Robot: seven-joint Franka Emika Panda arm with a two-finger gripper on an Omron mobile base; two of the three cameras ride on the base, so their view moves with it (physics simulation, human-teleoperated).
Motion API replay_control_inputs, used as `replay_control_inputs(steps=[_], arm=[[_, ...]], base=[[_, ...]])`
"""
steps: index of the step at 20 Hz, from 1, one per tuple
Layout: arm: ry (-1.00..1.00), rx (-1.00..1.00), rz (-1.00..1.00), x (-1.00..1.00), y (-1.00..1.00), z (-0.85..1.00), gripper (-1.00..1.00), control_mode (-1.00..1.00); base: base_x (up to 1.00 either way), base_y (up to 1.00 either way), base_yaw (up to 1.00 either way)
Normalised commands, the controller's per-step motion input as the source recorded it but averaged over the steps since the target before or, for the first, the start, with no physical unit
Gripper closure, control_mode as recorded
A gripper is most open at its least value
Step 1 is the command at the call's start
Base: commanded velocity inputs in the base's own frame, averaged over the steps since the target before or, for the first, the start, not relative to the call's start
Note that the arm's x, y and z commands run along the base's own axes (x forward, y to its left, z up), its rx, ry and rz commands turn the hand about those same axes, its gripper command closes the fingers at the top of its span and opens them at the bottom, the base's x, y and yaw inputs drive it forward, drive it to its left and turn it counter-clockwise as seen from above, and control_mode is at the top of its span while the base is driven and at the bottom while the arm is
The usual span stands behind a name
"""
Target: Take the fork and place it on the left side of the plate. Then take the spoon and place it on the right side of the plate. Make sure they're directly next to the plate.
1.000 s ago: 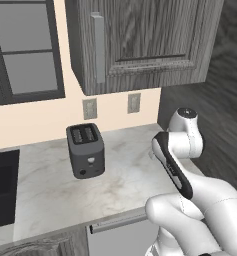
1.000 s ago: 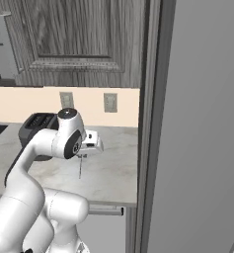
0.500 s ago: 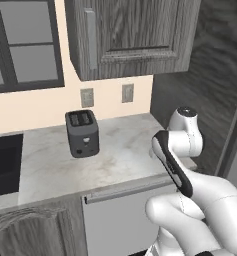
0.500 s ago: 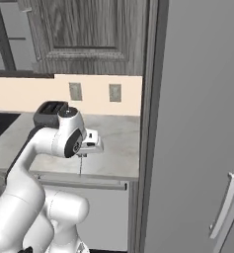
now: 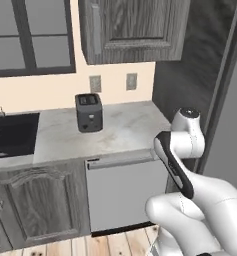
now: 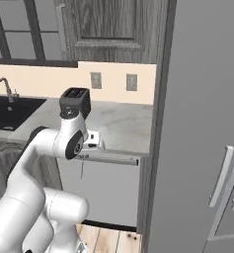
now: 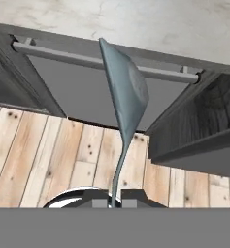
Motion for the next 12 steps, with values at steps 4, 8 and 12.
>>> replay_control_inputs(steps=[4, 8, 12], arm=[[0.00, 0.00, 0.00, 0.00, 0.00, 0.00, 1.00, 1.00], [0.00, 0.00, 0.00, 0.00, 0.00, 0.00, 1.00, 1.00], [0.00, 0.00, 0.00, 0.00, 0.00, 0.00, 1.00, 1.00]], base=[[-0.41, 0.00, 0.72], [-0.27, 0.00, 0.87], [-0.21, 0.00, 0.99]])
